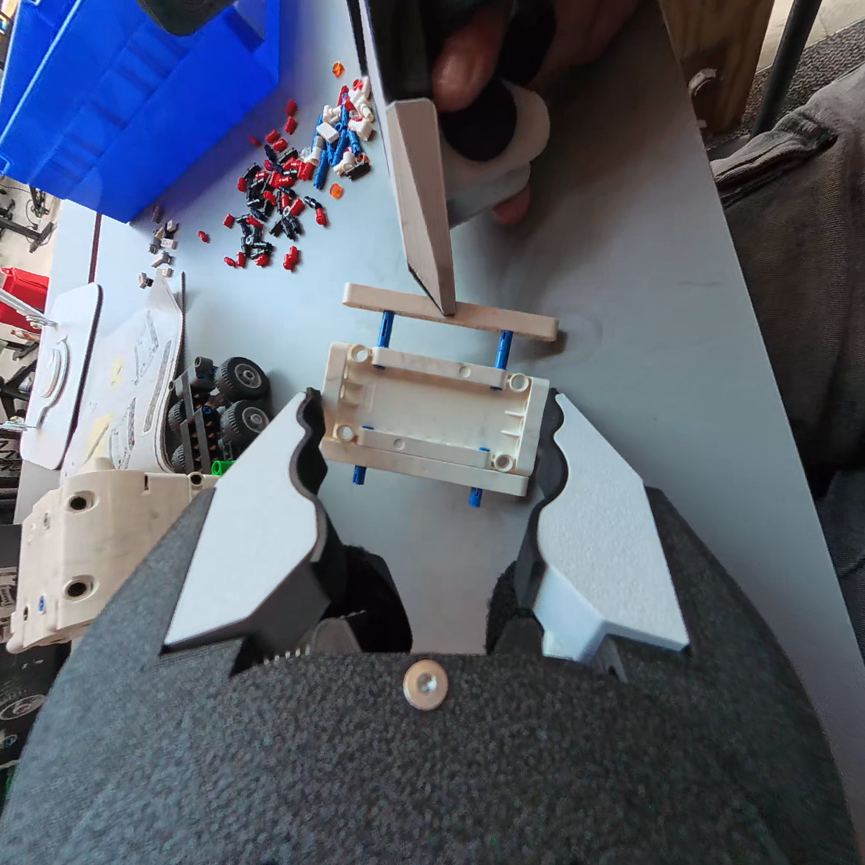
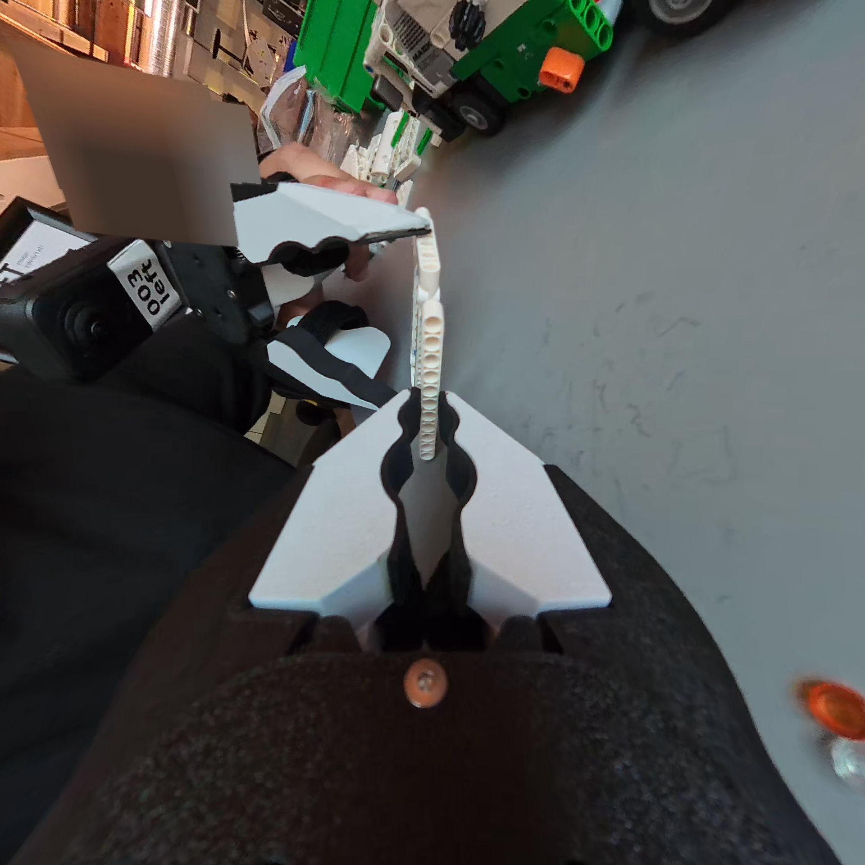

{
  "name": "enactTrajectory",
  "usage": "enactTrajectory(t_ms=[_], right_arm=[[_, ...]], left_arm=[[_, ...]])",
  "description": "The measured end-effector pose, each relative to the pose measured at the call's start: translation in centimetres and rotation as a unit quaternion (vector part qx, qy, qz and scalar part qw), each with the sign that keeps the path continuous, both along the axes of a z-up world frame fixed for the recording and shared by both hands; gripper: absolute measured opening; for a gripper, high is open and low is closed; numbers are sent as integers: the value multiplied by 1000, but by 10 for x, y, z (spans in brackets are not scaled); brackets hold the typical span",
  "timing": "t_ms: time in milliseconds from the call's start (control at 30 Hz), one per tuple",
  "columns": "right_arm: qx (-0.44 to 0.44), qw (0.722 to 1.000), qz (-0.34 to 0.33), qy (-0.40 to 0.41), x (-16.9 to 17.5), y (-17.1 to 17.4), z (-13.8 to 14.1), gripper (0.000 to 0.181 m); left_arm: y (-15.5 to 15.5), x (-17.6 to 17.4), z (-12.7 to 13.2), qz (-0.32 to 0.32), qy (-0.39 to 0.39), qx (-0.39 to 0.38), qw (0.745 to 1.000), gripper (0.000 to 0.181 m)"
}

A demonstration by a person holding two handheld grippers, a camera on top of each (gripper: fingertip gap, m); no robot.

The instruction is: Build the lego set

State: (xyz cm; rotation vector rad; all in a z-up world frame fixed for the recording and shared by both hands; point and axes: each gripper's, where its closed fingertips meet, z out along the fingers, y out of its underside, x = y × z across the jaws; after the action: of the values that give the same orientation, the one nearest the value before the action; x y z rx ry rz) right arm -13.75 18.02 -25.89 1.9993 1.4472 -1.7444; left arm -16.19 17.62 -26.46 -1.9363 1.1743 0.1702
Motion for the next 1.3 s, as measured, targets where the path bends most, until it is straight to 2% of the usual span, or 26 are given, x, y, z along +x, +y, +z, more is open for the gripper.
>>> enactTrajectory(t_ms=[133, 333, 567, 933, 1033, 1167, 1300], right_arm=[[-47, 999, 8, -13, 1, -2, 2, 6], [-28, 999, 11, -26, -2, -3, -4, 6], [-64, 996, 3, -66, -5, -5, -9, 6], [-110, 993, 31, -40, -5, -15, 5, 6], [-103, 993, 45, -37, -7, -19, 5, 7], [-85, 994, 52, -46, -9, -23, 1, 6], [-77, 993, 84, -42, -5, -31, 2, 6]], left_arm=[[0, 1, 0, -3, -17, 10, 1000, 92], [-4, 1, -3, 4, -64, -1, 998, 92], [-7, 6, -8, -3, -116, -25, 993, 90], [-12, 8, 0, -34, -134, 1, 990, 93], [-12, 5, -5, -23, -141, -30, 989, 99], [-17, 6, -14, -12, -158, -89, 983, 98], [-24, 13, -15, -40, -166, -108, 979, 97]])
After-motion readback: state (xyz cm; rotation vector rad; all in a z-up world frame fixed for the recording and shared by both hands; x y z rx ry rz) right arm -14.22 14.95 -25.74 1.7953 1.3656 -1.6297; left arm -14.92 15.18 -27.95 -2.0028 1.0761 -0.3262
